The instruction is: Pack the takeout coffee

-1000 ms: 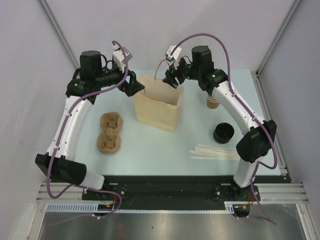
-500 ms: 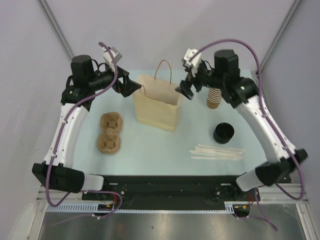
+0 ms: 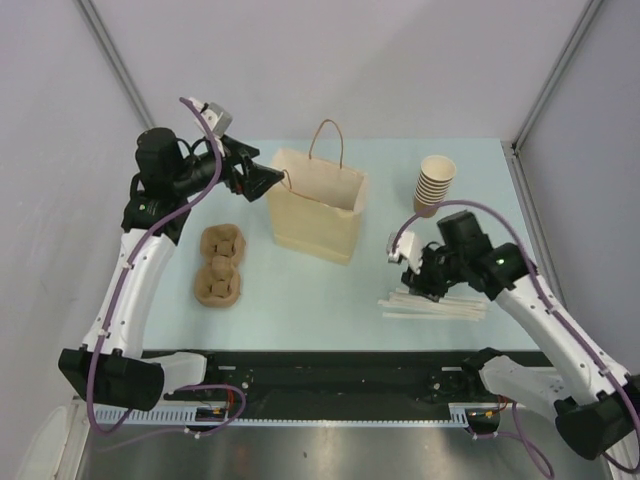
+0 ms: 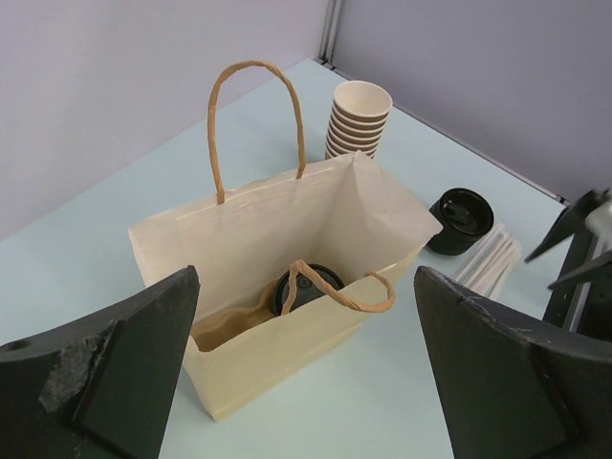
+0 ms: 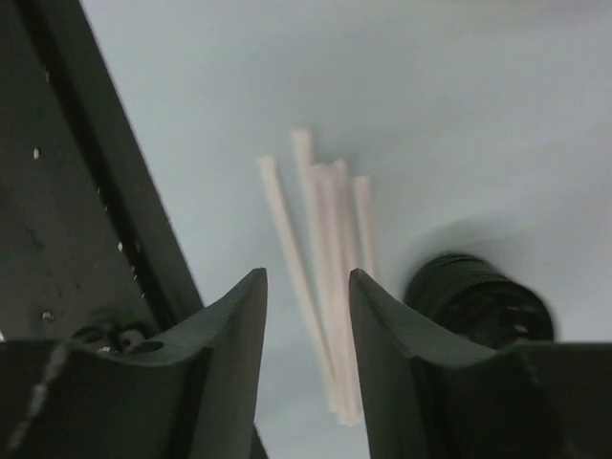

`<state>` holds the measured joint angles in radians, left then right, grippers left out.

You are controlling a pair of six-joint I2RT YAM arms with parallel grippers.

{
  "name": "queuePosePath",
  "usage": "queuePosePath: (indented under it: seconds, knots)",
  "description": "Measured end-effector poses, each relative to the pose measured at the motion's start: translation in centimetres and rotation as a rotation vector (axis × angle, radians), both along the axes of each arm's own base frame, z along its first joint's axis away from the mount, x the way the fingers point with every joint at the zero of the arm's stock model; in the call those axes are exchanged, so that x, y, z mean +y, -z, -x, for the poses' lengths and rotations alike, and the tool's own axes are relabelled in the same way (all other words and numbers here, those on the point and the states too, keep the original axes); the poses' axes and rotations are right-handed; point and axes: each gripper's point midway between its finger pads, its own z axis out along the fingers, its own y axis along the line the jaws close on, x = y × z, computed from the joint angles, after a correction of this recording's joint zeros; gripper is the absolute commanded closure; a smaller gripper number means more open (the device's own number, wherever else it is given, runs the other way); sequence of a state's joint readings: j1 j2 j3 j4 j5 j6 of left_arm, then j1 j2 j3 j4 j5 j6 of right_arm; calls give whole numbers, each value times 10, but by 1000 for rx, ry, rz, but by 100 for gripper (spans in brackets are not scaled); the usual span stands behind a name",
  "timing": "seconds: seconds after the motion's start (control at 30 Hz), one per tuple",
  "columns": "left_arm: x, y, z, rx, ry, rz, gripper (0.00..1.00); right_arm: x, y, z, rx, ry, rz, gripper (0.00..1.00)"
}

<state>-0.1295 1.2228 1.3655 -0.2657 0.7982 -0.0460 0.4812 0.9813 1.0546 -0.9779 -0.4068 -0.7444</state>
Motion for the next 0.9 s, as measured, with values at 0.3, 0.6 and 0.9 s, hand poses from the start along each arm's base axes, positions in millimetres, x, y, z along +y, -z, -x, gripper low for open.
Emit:
queuePosePath:
  seconds: [0.3, 0.6, 0.9]
  knots:
    - [2, 9, 0, 41, -18, -4, 0, 0, 110, 39, 161, -117, 261, 59]
    - [9, 1, 14, 21, -53, -9, 0, -6, 153, 39, 110, -136, 335, 59]
    - [10, 4, 17, 33, -63, -14, 1, -3, 159, 22, 76, -139, 328, 59]
